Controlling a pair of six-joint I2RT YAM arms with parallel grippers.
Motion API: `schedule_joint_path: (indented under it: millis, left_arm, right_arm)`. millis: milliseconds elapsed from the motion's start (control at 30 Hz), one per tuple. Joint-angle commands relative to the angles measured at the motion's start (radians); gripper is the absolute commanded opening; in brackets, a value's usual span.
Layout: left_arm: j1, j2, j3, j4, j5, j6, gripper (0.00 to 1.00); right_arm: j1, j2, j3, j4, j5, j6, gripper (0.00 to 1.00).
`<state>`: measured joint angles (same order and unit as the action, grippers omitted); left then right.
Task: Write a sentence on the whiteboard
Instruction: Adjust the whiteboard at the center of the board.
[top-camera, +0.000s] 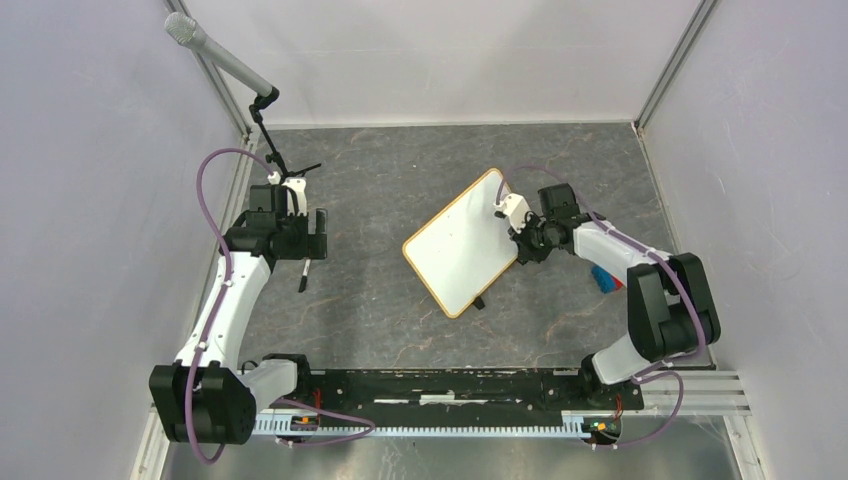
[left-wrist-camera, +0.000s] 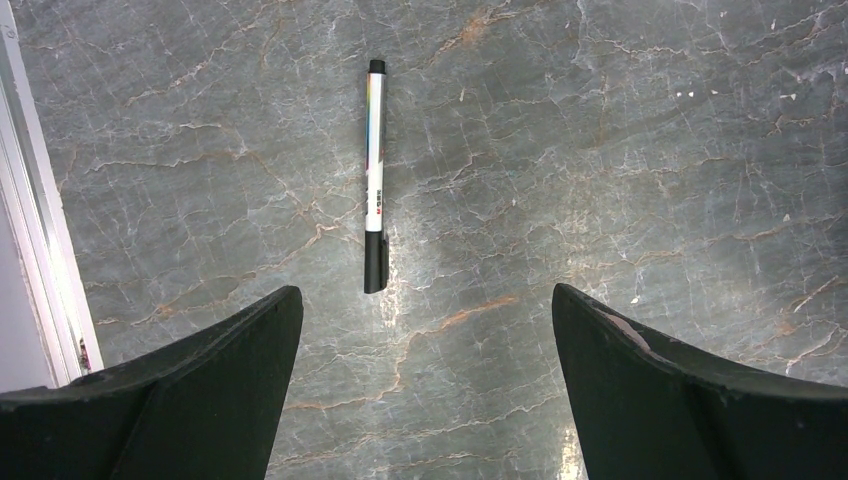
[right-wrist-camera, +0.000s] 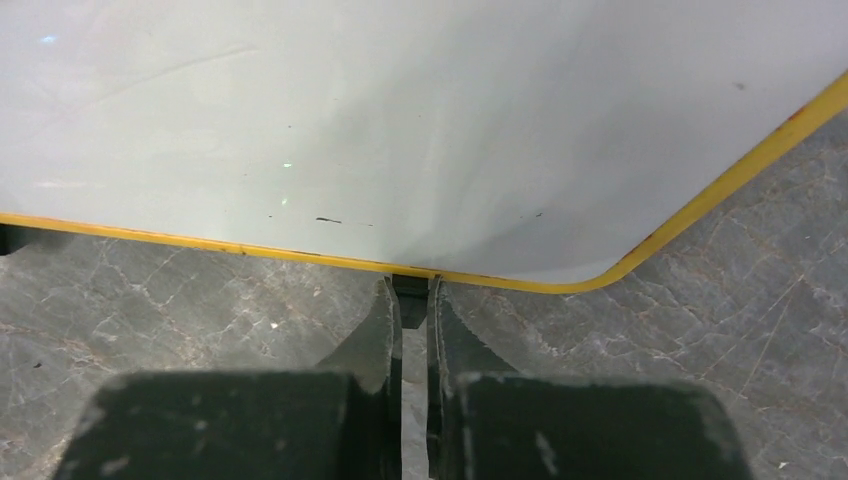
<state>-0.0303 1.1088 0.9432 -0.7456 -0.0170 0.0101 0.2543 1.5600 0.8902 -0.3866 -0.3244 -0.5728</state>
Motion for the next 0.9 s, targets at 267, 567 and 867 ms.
schedule_joint_path:
  millis: [267, 567, 867]
  left_arm:
    - [-0.003, -0.006, 0.034, 0.035, -0.001, -0.050, 1.00]
    - [-0.003, -0.014, 0.035, 0.035, -0.001, -0.050, 1.00]
    - [-0.003, -0.008, 0.040, 0.036, 0.003, -0.049, 1.00]
  right_arm:
    - [0.152, -0.170, -0.182, 0.003, 0.042, 0.208, 0.00]
    - [0.268, -0.262, -0.263, 0.020, 0.093, 0.408, 0.00]
    - [0.314, -0.299, -0.299, -0.002, 0.059, 0.451, 0.25]
